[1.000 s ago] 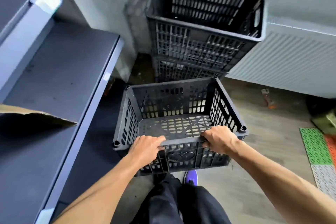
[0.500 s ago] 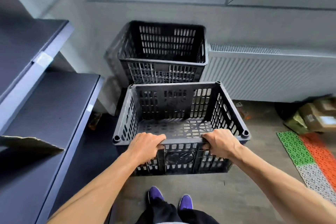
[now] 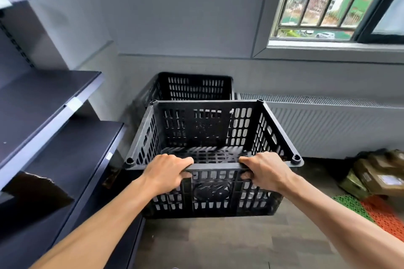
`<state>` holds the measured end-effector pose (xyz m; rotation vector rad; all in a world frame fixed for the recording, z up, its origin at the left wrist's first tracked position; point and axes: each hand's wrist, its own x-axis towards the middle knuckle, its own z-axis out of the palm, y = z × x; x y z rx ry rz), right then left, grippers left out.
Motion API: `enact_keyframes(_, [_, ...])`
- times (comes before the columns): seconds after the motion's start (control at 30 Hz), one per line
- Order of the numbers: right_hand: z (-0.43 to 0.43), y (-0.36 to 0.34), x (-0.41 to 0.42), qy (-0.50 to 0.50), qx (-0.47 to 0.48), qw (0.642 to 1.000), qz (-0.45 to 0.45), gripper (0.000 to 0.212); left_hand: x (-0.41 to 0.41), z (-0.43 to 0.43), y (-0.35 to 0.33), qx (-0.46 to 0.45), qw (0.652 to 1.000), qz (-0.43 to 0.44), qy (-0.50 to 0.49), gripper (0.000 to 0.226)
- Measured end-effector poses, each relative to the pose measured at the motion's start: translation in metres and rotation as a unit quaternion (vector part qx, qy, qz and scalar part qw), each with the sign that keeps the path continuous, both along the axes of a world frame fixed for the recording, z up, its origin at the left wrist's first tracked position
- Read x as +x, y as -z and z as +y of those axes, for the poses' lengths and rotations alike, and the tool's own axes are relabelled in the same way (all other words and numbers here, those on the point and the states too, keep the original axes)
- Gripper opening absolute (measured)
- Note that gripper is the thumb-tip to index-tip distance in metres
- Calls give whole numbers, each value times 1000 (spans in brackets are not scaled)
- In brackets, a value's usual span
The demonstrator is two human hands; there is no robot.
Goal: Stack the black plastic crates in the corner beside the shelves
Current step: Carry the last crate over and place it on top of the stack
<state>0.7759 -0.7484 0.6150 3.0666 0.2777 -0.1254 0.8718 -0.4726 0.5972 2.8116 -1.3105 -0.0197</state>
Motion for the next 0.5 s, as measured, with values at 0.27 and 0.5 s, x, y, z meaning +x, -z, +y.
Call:
enact_keyframes(0.27, [-6,-61,2,-39,9,994,-106,24,9,1,-76,-24,996,-84,15,28])
enact_keyframes(0.5, [-8,-105,34,-56,-11,984,-166,29,42,3,-118,-59,986,-154,21,34])
